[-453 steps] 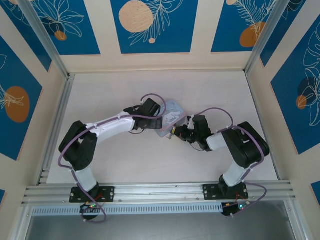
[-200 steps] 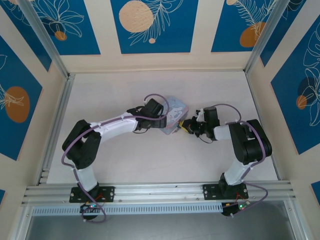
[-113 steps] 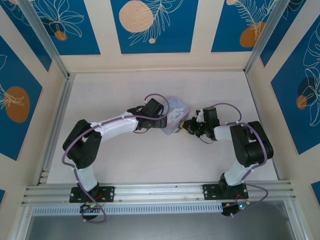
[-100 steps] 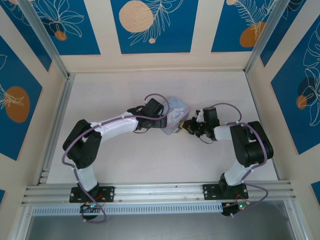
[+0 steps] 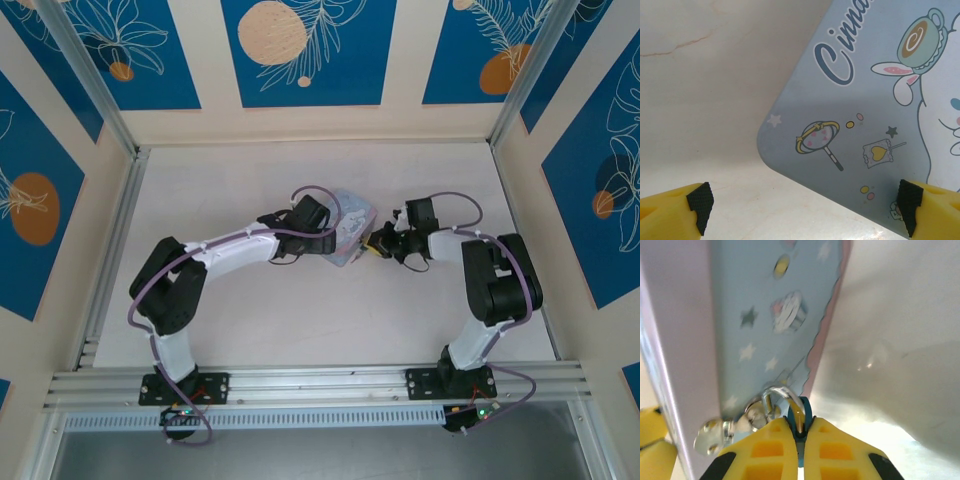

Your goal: Unlock a padlock with a key

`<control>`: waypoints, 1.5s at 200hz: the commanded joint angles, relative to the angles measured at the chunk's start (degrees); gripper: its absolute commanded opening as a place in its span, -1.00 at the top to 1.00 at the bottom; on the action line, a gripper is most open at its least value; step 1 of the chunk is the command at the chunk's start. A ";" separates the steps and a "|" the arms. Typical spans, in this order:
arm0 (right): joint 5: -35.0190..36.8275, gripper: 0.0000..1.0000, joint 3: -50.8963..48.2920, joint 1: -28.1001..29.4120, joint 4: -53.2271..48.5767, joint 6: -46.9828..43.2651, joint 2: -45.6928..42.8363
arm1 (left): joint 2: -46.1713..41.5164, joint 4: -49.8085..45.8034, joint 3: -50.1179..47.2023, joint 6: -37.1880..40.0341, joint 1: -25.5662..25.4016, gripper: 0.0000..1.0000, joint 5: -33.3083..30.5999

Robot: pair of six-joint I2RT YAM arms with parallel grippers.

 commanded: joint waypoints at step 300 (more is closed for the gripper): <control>12.52 1.00 0.60 42.17 2.18 14.72 -0.27 | -19.73 -17.32 -0.32 4.77 9.69 -1.00 0.53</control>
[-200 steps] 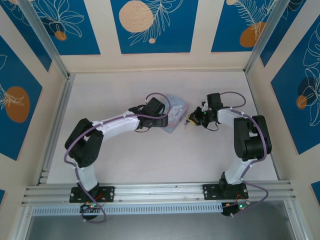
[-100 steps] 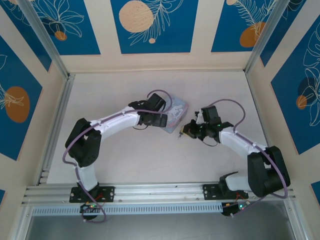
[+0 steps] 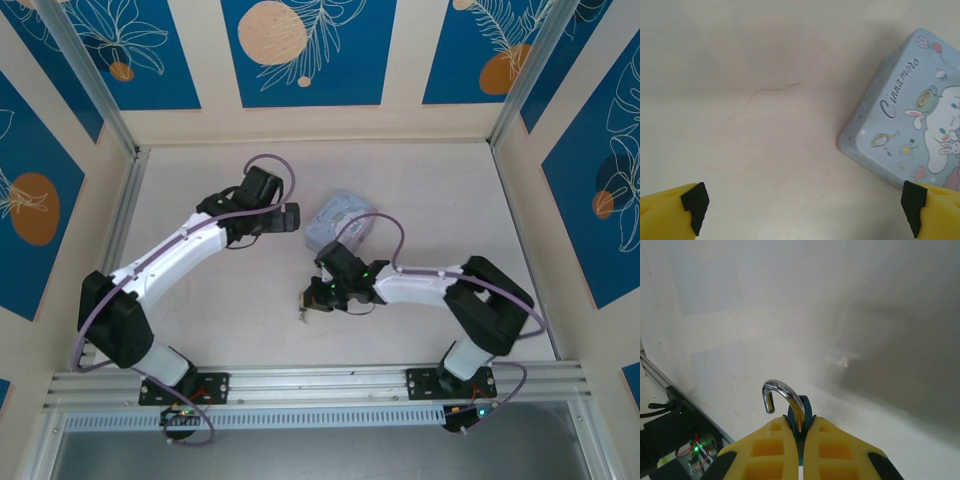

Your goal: Unlock a padlock with a key

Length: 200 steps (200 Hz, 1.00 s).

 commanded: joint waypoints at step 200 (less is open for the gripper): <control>23.27 -0.99 2.72 -32.22 -28.90 -18.09 -43.35 | -17.57 0.08 -8.84 7.93 8.90 -1.00 -9.15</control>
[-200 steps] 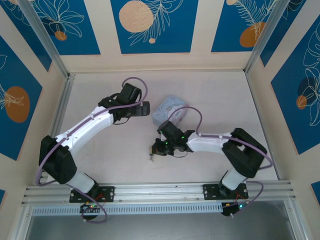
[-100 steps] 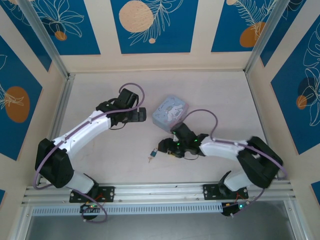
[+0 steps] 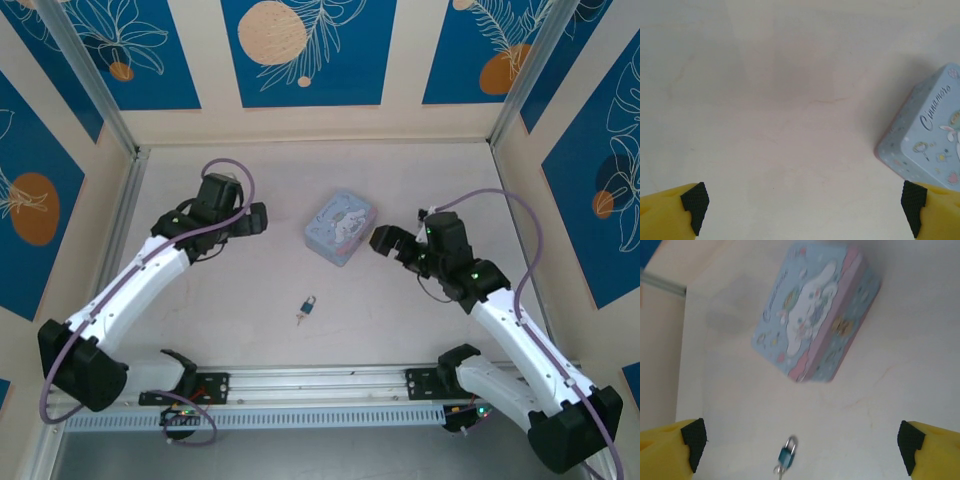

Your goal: Unlock a padlock with a key

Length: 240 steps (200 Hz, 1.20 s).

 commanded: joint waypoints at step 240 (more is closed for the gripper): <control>8.47 -0.99 -28.05 -20.87 81.19 -36.57 31.94 | 10.30 86.49 -47.94 27.54 21.44 -1.00 -0.13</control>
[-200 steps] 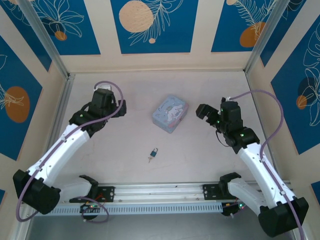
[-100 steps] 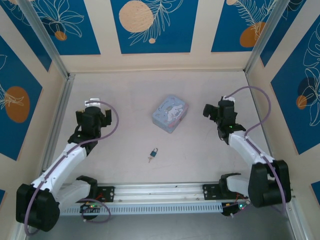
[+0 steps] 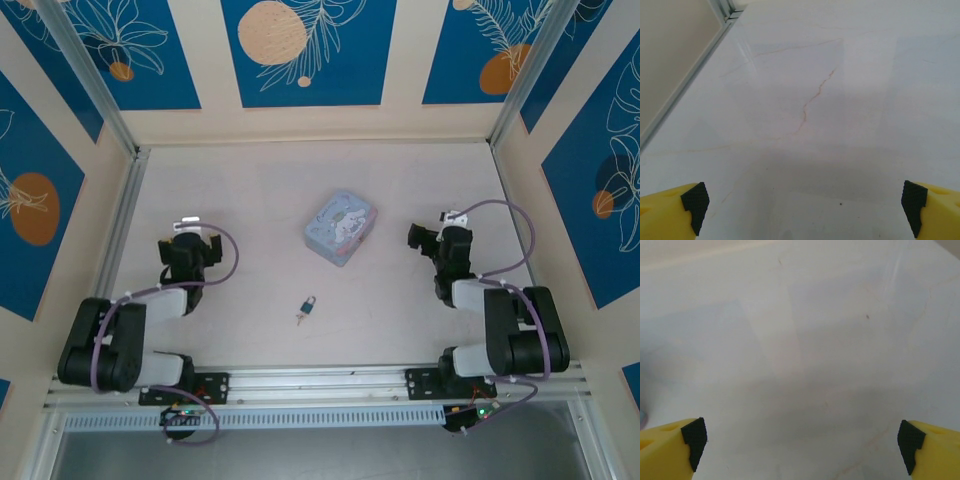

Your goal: Unlock a padlock with a key

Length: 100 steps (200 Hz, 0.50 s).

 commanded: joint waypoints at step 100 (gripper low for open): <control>-9.18 -0.99 3.71 0.04 6.67 -5.74 6.71 | 9.92 9.98 3.83 4.77 3.68 -1.00 21.42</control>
